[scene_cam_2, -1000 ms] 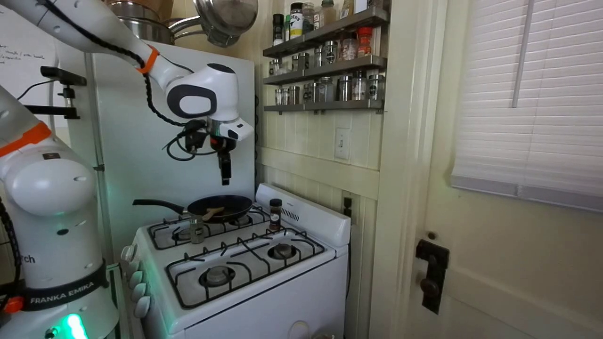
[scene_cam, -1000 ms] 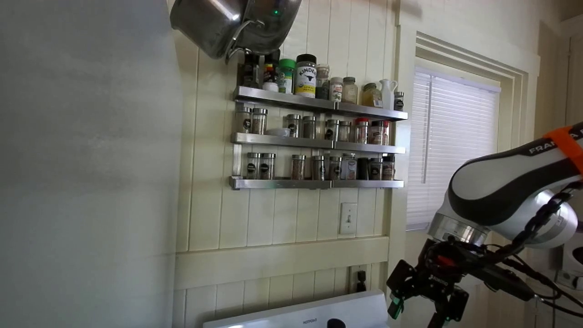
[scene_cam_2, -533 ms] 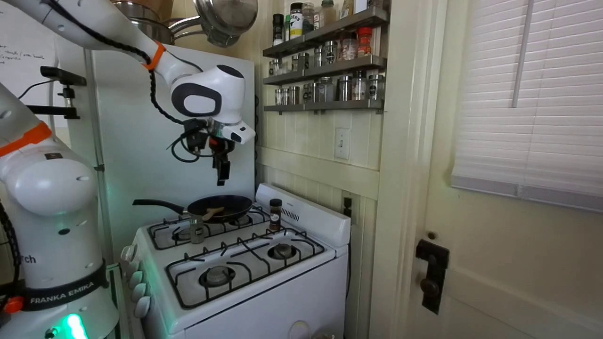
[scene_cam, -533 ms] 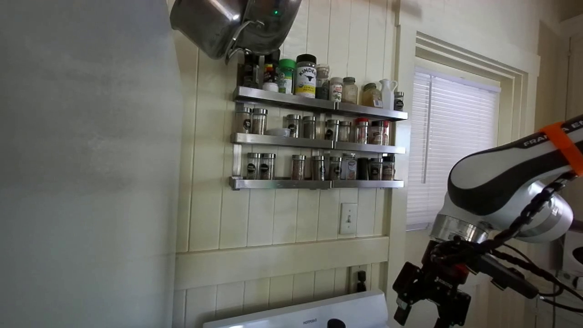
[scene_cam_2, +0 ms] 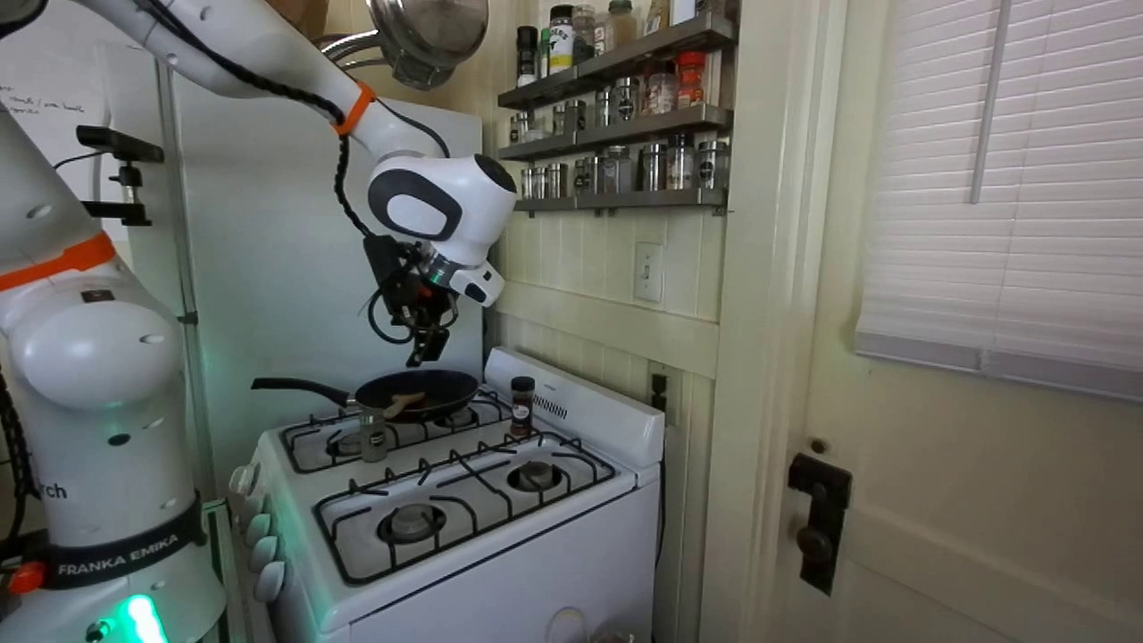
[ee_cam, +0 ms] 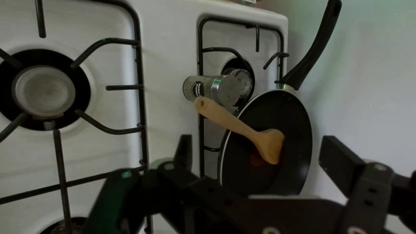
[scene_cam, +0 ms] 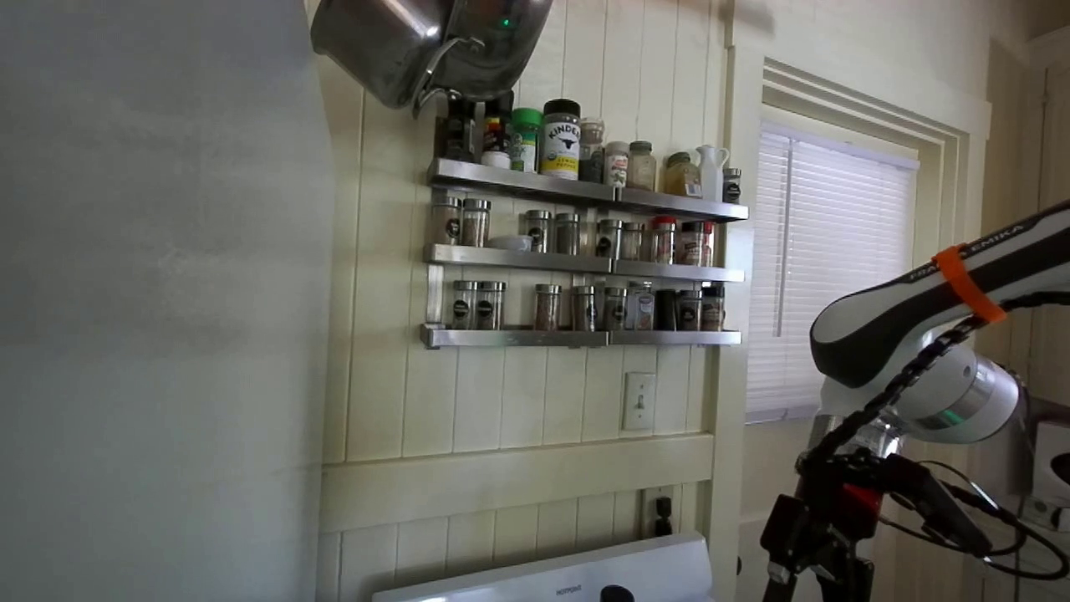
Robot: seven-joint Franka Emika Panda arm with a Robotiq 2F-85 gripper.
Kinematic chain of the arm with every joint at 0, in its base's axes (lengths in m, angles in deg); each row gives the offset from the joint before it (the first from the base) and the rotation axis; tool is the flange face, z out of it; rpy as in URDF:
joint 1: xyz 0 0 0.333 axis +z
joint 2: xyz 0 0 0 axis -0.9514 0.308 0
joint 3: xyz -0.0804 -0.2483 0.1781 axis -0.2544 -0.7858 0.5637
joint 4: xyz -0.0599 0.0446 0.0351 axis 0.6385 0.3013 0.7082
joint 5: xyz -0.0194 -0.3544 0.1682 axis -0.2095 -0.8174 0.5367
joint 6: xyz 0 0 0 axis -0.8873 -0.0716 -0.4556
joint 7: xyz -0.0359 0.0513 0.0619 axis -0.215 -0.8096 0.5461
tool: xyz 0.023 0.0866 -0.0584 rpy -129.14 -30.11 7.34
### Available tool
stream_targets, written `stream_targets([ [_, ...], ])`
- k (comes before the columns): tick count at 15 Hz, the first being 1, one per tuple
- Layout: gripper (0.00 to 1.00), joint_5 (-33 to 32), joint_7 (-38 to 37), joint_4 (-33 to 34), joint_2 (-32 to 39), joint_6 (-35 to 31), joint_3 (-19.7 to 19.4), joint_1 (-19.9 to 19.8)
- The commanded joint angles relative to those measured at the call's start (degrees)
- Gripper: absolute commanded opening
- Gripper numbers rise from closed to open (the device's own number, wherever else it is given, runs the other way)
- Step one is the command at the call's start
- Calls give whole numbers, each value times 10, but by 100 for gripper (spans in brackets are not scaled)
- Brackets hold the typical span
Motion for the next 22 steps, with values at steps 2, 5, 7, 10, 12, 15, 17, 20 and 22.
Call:
stream_targets([
  [2, 100, 7, 6, 1, -1, 5, 29, -25],
  [5, 100, 6, 5, 2, -3, 5, 32, -25],
  [7, 100, 16, 54, 21, 31, -15, 29, -18],
  [10, 100, 18, 130, 46, 76, -23, 25, -16],
  [12, 100, 21, 173, 61, 111, -33, 25, -17],
  [15, 100, 56, 246, 79, 163, -68, 36, -17],
  [17, 100, 78, 286, 89, 193, -93, 56, -16],
  [20, 100, 91, 316, 99, 222, -140, 91, -16],
  [22, 100, 89, 320, 108, 239, -161, 113, -16],
])
